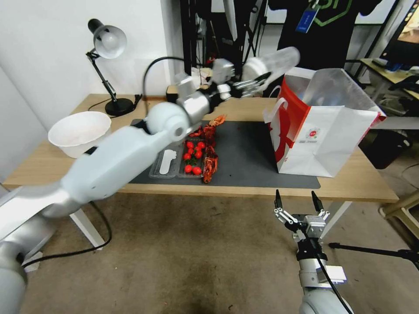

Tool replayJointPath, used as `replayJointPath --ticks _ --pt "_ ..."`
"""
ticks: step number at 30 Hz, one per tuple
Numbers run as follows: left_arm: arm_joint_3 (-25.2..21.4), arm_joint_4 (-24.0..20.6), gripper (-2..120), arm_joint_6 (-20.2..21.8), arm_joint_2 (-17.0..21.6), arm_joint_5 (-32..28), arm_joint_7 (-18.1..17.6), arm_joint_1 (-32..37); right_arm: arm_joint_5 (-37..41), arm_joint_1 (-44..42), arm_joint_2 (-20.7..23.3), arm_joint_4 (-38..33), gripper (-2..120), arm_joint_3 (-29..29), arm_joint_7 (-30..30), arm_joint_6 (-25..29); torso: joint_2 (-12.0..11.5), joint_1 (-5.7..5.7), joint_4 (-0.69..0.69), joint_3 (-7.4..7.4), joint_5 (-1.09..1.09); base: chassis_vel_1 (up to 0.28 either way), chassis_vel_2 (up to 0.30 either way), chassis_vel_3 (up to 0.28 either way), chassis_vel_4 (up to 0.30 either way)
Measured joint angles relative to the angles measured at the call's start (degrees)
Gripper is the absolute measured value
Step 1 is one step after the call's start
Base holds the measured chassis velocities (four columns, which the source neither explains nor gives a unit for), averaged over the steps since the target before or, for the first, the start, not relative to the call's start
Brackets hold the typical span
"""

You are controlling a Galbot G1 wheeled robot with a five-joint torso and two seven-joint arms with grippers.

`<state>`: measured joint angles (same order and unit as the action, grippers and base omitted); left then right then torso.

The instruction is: Pick up the trash from the table and place it into the takeout bag.

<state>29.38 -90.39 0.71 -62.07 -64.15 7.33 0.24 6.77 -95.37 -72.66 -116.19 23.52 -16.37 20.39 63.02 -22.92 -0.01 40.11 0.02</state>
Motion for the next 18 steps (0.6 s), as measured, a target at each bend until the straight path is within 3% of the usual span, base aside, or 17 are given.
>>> replayJointPath --ticks 6,13,18 --pt "1.2 1.5 69 0.0 -2.0 0.0 -0.1 -1.3 0.0 -0.1 0.0 0.0 100 0.1 0.0 0.0 0.0 0.00 0.03 0.00 -0.01 0.000 0.000 0.000 0.000" --pt "3.6 6.7 69 -0.1 -9.0 -0.1 -0.1 -4.6 0.0 -0.6 0.0 0.0 100 0.4 0.0 0.1 0.0 0.00 0.00 0.00 0.00 0.000 0.000 0.000 0.000" --pt "4.2 8.2 69 -0.2 -10.9 -0.2 0.0 -5.4 0.0 -0.7 0.0 0.0 100 0.5 0.0 0.2 0.0 0.00 0.00 0.00 0.00 0.000 0.000 0.000 0.000"
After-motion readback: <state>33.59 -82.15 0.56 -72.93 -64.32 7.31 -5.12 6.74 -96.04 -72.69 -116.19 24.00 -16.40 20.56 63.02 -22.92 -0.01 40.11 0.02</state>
